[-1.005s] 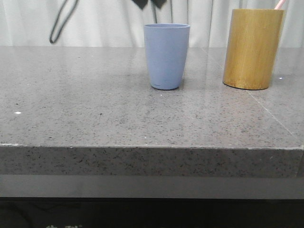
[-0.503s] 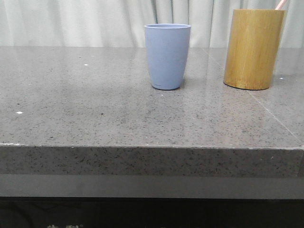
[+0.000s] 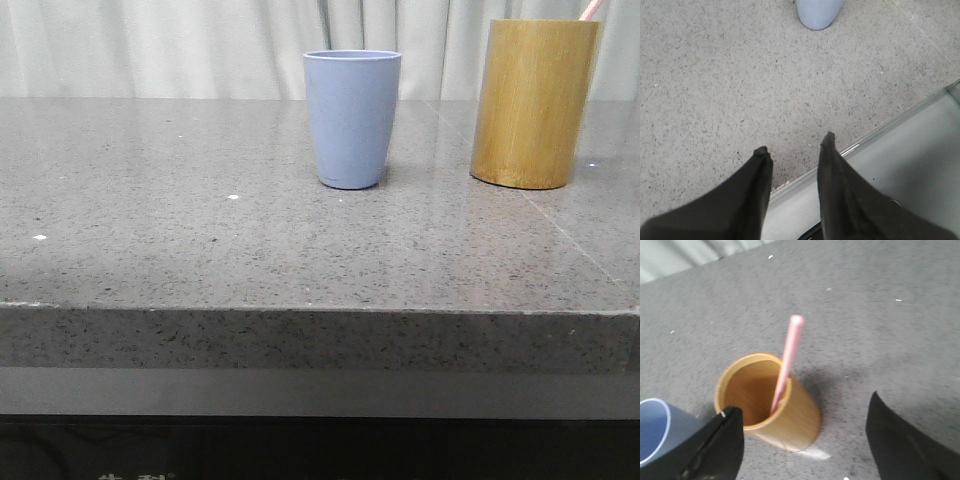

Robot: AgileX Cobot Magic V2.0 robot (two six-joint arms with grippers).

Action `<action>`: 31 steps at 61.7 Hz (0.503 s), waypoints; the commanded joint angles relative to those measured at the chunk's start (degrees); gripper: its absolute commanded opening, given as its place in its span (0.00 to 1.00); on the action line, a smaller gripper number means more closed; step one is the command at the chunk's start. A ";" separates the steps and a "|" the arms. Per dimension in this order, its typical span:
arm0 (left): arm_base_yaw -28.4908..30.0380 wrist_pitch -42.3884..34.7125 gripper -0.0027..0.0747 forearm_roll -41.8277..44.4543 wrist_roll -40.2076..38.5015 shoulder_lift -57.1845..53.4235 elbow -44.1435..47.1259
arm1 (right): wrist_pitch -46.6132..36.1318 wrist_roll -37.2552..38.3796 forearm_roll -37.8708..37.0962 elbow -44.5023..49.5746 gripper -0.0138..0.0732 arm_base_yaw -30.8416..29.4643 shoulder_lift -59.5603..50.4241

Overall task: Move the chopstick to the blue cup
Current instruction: 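Grasp the pink chopstick in the bamboo cup with the right gripper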

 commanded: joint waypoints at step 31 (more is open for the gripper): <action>0.07 -4.15 0.34 -0.59 -0.13 -2.53 0.57 | 3.65 -4.86 5.34 -18.96 0.74 -0.59 19.23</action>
